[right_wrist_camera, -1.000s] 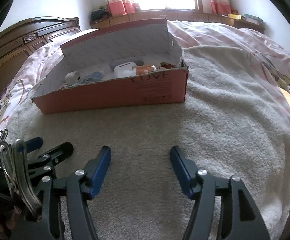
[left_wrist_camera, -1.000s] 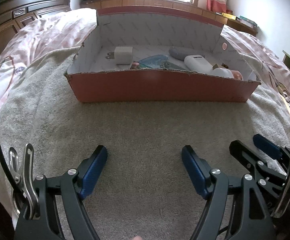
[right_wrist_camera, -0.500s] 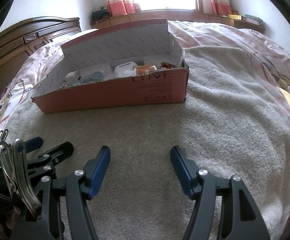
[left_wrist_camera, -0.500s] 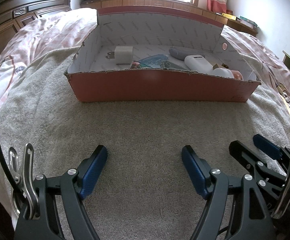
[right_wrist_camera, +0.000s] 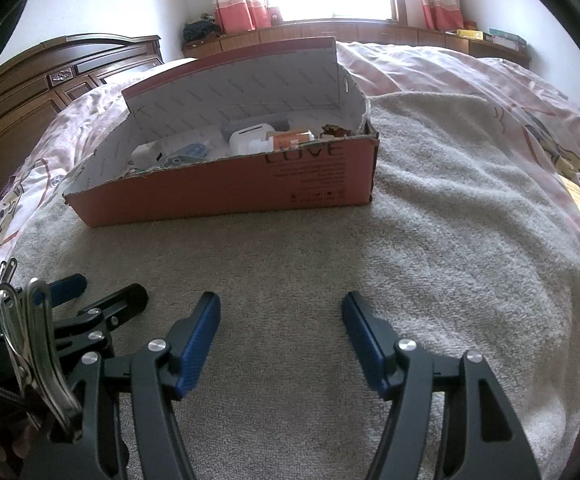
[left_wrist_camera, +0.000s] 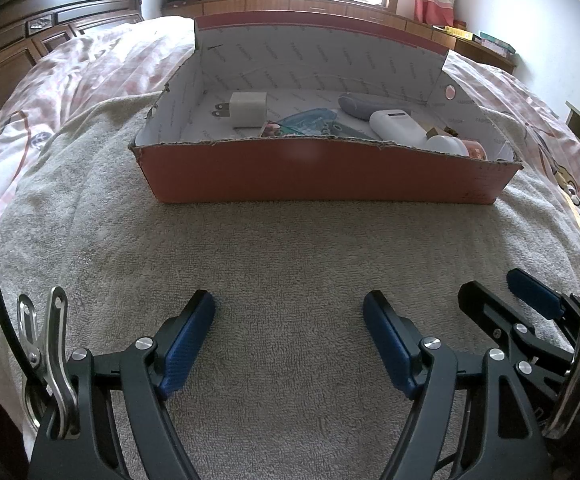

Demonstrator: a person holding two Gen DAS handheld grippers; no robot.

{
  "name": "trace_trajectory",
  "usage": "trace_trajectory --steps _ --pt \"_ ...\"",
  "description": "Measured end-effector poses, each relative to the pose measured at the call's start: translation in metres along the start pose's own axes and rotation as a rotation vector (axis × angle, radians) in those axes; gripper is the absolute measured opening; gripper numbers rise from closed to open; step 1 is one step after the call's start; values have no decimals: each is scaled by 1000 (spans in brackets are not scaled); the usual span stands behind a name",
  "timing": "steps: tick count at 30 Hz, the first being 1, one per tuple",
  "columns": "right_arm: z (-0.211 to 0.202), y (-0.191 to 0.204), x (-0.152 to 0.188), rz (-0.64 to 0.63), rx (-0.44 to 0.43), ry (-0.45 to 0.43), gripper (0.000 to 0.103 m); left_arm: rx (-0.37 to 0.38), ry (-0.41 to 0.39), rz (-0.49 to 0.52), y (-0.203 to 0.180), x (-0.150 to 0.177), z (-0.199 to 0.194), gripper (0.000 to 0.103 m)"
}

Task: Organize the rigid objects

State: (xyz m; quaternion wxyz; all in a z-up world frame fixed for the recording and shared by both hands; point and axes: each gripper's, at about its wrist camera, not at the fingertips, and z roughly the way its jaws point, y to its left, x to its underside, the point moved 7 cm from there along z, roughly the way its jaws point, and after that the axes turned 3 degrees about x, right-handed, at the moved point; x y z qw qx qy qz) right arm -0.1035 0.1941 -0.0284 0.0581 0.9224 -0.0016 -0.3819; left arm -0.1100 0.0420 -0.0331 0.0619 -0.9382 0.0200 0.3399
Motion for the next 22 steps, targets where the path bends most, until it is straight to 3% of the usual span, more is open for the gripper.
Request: trace_trajectory --steps 22 --pt "1 1 0 0 0 -1 68 0 -2 1 1 0 0 79"
